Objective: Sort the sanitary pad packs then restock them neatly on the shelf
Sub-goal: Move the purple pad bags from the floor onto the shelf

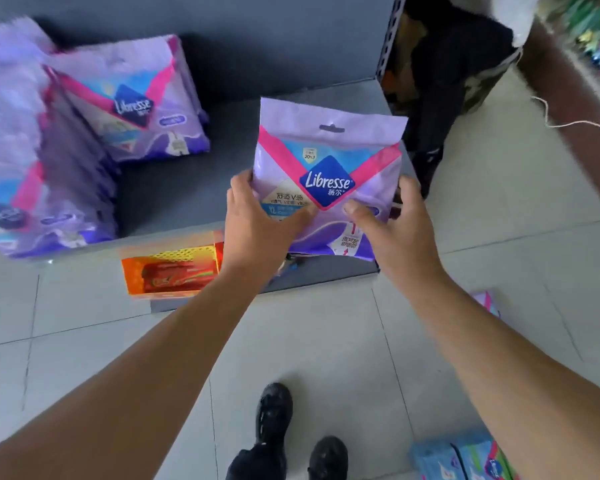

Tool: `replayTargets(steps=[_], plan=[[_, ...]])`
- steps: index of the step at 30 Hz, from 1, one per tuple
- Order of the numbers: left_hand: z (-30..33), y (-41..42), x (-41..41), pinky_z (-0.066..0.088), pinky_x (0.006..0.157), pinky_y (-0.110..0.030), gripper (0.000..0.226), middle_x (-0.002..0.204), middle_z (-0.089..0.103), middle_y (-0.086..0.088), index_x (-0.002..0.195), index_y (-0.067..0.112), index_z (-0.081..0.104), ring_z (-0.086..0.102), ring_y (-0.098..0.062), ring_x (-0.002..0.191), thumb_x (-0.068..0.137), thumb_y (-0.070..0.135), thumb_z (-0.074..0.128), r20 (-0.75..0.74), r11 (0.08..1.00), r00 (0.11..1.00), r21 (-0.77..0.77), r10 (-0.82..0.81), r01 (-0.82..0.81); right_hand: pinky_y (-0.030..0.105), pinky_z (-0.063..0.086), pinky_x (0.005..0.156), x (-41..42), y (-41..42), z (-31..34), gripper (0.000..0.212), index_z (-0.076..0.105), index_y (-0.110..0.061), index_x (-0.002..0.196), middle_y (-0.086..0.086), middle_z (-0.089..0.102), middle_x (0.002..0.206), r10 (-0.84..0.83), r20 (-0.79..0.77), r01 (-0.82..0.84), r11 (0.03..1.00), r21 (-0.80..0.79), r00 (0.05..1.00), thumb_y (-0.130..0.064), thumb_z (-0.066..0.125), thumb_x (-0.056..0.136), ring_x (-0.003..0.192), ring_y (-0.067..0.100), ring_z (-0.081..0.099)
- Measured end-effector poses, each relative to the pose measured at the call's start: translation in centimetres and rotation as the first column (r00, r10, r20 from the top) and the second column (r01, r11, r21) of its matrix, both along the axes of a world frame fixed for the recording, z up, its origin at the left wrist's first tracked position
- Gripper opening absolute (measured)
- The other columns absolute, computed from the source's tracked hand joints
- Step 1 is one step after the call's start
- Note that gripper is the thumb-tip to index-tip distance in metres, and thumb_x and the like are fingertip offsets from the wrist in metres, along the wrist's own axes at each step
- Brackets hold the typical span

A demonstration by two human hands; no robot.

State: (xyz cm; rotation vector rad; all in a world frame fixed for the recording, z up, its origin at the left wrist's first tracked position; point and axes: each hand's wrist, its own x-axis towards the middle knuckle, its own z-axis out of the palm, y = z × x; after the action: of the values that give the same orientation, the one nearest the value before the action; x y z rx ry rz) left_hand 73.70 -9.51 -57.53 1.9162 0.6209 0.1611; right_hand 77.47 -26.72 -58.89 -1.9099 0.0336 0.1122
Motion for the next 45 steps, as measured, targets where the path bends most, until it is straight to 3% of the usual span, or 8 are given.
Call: replayTargets(steps=[10, 17, 21, 23, 27, 31, 40, 45], plan=[[-0.1, 11.7, -3.9, 0.053, 0.079, -0.022, 0.084, 0.122, 0.057, 0.007, 0.131, 0.026, 0.034, 0.062, -0.008, 0.103, 0.066, 0.037, 0.087, 0.118, 0.946, 0.95, 0.118, 0.288, -0.302, 0.002, 0.039, 0.054, 0.5, 14.0, 0.8, 0.035, 0.052, -0.024, 0.105, -0.016, 0.061, 0.092, 0.226, 0.049, -0.222, 0.971, -0.088, 0.973, -0.033, 0.077, 0.082, 0.075, -0.011, 0.056], [-1.9, 18.2, -0.5, 0.054, 0.09, -0.042, 0.084, 0.129, 0.055, 0.002, 0.138, 0.022, 0.035, 0.059, -0.016, 0.113, 0.071, 0.042, 0.082, 0.101, 0.911, 0.938, 0.224, 0.331, -0.346, 0.006, 0.045, 0.052, 4.1, 21.3, -0.8, 0.036, 0.054, -0.019, 0.113, -0.011, 0.066, 0.102, 0.246, 0.033, -0.243, 0.968, -0.065, 0.969, -0.035, 0.072, 0.086, 0.082, -0.004, 0.063], [-2.4, 20.0, 1.4, 0.036, 0.106, -0.029, 0.082, 0.147, 0.041, -0.005, 0.15, 0.015, 0.024, 0.043, -0.02, 0.13, 0.085, 0.028, 0.071, 0.087, 0.903, 0.937, 0.252, 0.337, -0.348, 0.017, 0.054, 0.064, 6.9, 24.5, -1.2, 0.036, 0.056, -0.019, 0.11, -0.011, 0.069, 0.102, 0.23, 0.06, -0.225, 0.971, -0.08, 0.971, -0.035, 0.074, 0.084, 0.086, 0.002, 0.066], [-2.8, 20.0, 1.2, 0.029, 0.105, -0.025, 0.077, 0.151, 0.035, -0.008, 0.152, 0.013, 0.02, 0.034, -0.02, 0.135, 0.089, 0.022, 0.063, 0.073, 0.893, 0.937, 0.288, 0.34, -0.347, 0.008, 0.048, 0.061, 7.9, 25.6, -1.6, 0.035, 0.056, -0.018, 0.11, -0.011, 0.068, 0.102, 0.22, 0.078, -0.214, 0.974, -0.077, 0.972, -0.033, 0.074, 0.084, 0.085, 0.0, 0.065], [-4.5, 19.4, -0.5, 0.037, 0.108, -0.041, 0.066, 0.142, 0.043, -0.011, 0.145, 0.01, 0.032, 0.042, -0.028, 0.13, 0.085, 0.013, 0.059, 0.07, 0.899, 0.96, 0.338, 0.271, -0.278, 0.007, 0.047, 0.064, 8.4, 27.9, -2.7, 0.035, 0.057, -0.019, 0.111, -0.008, 0.068, 0.105, 0.261, 0.117, -0.247, 0.961, -0.123, 0.958, -0.034, 0.074, 0.084, 0.09, 0.007, 0.064], [-5.5, 19.1, -1.0, 0.039, 0.105, -0.045, 0.062, 0.139, 0.044, -0.011, 0.142, 0.011, 0.035, 0.044, -0.031, 0.126, 0.085, 0.012, 0.058, 0.026, 0.893, 0.97, 0.385, 0.242, -0.233, 0.025, 0.054, 0.073, 7.9, 29.0, -4.6, 0.04, 0.057, -0.019, 0.108, 0.0, 0.066, 0.107, 0.249, 0.191, -0.219, 0.962, -0.162, 0.949, -0.04, 0.076, 0.08, 0.093, 0.013, 0.064], [-6.0, 19.1, -1.4, 0.041, 0.108, -0.045, 0.06, 0.142, 0.042, -0.009, 0.142, 0.015, 0.033, 0.042, -0.028, 0.129, 0.087, 0.014, 0.057, -0.017, 0.887, 0.976, 0.42, 0.218, -0.191, 0.003, 0.047, 0.062, 7.6, 28.5, -4.6, 0.052, 0.048, -0.02, 0.126, -0.005, 0.063, 0.123, 0.297, 0.102, -0.286, 0.952, -0.105, 0.949, -0.039, 0.073, 0.085, 0.105, 0.007, 0.062], [-6.0, 19.3, -1.5, 0.039, 0.11, -0.043, 0.06, 0.144, 0.041, -0.009, 0.142, 0.016, 0.032, 0.041, -0.028, 0.13, 0.088, 0.015, 0.057, -0.052, 0.875, 0.978, 0.457, 0.204, -0.158, 0.014, 0.053, 0.071, 7.4, 28.1, -4.8, 0.053, 0.048, -0.02, 0.126, -0.004, 0.062, 0.124, 0.317, 0.095, -0.304, 0.944, -0.131, 0.944, -0.04, 0.073, 0.084, 0.107, 0.01, 0.062]])
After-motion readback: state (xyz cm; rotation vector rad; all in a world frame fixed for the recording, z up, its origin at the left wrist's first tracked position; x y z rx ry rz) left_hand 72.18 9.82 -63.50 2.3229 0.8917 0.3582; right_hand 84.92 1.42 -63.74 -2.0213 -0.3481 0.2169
